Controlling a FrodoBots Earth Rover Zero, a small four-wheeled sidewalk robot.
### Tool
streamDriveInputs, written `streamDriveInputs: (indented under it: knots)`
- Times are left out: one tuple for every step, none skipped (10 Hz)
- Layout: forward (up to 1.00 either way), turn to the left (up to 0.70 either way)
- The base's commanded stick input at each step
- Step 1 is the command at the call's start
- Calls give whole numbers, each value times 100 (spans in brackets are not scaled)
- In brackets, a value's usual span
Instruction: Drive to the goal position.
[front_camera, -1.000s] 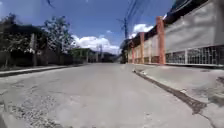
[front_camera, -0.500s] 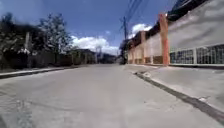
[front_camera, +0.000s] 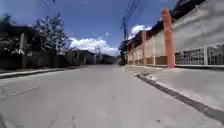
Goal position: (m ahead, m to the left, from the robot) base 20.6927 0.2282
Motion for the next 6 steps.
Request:
streamDriveInputs:
  knots:
    - [100, -2]
    - [100, -4]
    - [100, -4]
    - [100, -4]
    - [100, -4]
    - [100, -3]
